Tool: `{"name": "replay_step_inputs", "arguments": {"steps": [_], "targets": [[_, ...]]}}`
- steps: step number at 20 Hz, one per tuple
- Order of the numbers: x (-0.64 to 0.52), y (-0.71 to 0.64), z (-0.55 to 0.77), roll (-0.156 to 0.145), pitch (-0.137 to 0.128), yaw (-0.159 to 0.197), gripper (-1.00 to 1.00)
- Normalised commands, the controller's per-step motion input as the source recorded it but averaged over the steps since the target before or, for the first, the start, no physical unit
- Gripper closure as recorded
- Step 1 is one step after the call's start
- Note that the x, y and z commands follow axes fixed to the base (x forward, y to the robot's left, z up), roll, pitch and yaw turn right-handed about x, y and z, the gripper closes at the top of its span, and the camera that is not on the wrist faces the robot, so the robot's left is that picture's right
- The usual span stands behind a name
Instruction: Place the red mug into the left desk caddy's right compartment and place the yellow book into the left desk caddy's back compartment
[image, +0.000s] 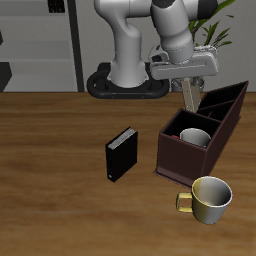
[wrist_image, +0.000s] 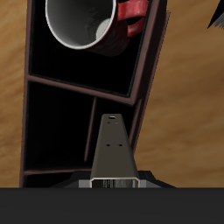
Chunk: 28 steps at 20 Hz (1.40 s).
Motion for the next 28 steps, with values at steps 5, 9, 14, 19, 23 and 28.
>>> {"name": "replay_step_inputs", "arguments": {"steps": [5,9,14,19,23,28], "targets": [[0.06,0.33,0.02,0.056,0.006,-0.032,1.00],[0.16,0.31,0.03,0.050,0.013,-0.024,1.00],[0.13,0.10,0.06,0.003,0.007,0.001,1.00],[0.16,0.05,0.09,-0.009,-0.008,0.006,1.00],[0.15,0.15,0.09,-0.005,-0.011,0.019,1.00],[0.07,0.09,0.07,0.006,-0.006,-0.001,1.00]]}}
